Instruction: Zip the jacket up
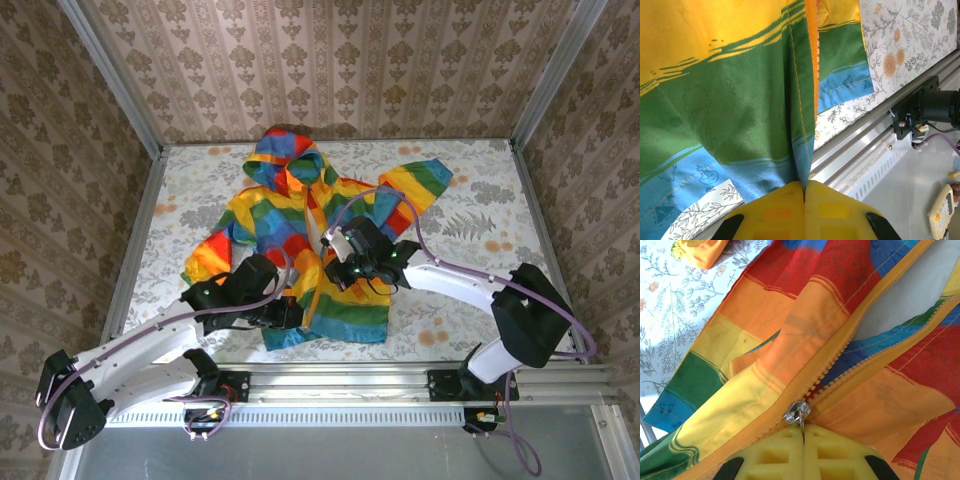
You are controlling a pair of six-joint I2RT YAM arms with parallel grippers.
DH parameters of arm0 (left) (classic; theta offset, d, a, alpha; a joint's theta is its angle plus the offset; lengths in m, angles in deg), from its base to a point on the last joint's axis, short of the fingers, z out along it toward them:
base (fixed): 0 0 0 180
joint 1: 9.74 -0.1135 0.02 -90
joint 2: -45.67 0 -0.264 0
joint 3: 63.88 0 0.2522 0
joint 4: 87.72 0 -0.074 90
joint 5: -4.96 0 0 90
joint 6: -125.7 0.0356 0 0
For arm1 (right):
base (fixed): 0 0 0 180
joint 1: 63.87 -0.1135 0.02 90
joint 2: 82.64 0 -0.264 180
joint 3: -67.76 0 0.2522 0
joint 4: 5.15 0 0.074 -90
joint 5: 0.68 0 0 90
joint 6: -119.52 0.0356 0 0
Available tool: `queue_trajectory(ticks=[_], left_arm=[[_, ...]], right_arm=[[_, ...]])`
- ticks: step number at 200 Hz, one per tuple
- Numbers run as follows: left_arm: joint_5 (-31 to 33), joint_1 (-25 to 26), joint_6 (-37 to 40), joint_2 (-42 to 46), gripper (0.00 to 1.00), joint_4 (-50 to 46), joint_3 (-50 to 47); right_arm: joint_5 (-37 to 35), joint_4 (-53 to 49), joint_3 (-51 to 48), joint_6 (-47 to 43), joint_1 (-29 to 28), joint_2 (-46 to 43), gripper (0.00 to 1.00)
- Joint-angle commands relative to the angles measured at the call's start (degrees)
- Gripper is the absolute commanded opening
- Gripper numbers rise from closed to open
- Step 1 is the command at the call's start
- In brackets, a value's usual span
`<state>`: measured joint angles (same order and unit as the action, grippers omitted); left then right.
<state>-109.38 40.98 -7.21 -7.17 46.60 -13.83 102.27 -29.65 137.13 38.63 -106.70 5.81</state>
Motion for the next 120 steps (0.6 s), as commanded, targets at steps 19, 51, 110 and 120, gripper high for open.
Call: queue_trajectory(ticks=[19, 51, 110, 120], left_arm=[[-0.9, 1.0, -1.2, 1.6, 0.00, -5.4, -1.4], [-0.5, 1.0, -1.0, 2.1, 0.00, -6.4, -1.5], [-0.6, 1.1, -1.4, 3.1, 0.00, -5.9, -1.9], [-0.8, 1.1, -1.4, 3.2, 0.00, -6.0, -1.8]], right_arm=[[-1.6, 0.3, 4.2, -0.7, 2.4, 3.2, 0.00], [-1.7, -0.4, 6.6, -0.8, 3.7, 4.9, 0.00], [-2.1, -1.3, 11.0, -1.5, 5.7, 8.1, 0.00], [-2.0, -1.3, 11.6, -1.5, 6.0, 8.8, 0.00]])
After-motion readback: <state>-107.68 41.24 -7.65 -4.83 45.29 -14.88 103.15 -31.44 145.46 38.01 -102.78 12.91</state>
